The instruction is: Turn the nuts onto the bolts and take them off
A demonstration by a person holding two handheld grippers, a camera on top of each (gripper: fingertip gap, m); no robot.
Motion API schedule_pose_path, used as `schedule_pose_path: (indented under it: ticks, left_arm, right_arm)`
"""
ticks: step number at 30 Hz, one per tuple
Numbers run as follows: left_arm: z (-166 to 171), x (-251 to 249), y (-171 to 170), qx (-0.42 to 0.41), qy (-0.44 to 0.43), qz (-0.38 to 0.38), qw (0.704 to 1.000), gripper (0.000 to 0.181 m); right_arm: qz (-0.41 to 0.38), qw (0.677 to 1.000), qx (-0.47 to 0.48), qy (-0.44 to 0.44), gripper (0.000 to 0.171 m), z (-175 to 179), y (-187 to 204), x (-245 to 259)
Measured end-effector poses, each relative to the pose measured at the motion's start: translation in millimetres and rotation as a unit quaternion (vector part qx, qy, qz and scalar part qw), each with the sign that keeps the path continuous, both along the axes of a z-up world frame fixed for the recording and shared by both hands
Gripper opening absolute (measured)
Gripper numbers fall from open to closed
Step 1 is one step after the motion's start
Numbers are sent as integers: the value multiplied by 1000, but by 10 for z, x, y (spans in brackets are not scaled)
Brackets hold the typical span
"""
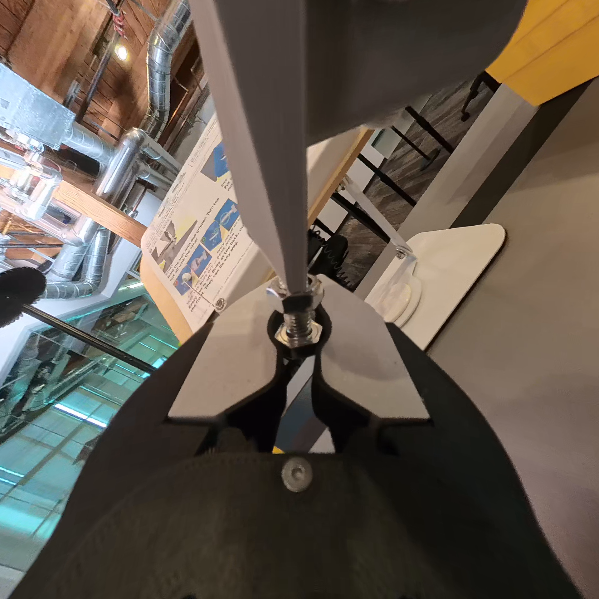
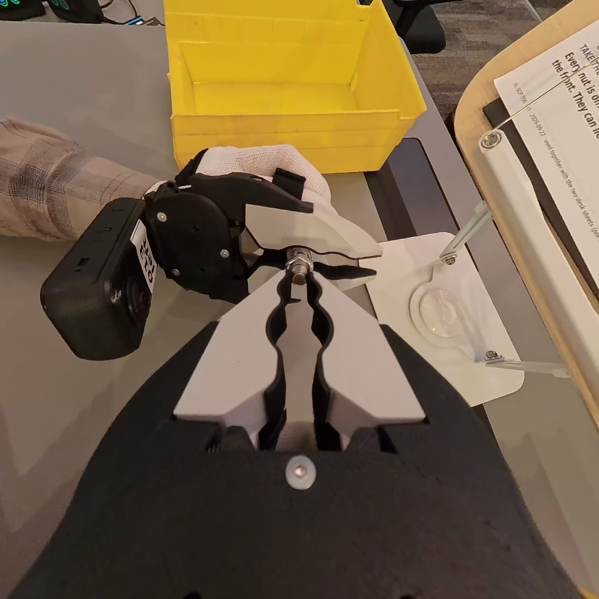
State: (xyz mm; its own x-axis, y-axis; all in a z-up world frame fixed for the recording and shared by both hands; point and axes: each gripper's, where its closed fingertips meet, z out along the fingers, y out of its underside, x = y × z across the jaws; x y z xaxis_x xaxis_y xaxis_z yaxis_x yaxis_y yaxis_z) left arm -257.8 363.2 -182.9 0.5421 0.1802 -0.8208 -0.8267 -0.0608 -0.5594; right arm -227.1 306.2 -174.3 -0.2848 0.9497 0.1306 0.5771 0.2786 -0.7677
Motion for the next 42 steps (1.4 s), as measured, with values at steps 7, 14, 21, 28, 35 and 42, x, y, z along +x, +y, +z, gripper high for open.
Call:
schedule_pose_path:
  ticks: [7,14,21,28,35,42]
  left_arm:
    - [0,19,-6,-7,-58,-19,998,15]
    - [4,20,-12,-9,-68,-20,997,11]
    - [-35,121,-8,-41,-155,-78,984,11]
    - [170,529,-199,-143,-417,-311,842,11]
    - [216,580,-374,-205,-428,-373,797,11]
    - [-38,346,-165,-199,-345,-250,882,11]
  right_arm:
    - [-8,1000,13,3,8,38,3,-3]
    - [-10,1000,20,1,8,42,1,4]
    - [-25,997,39,62,50,315,118,33]
    - [81,973,1,216,40,694,-26,107]
    - [99,979,-30,176,34,491,-152,16]
    - [59,994,-47,76,25,288,-155,45]
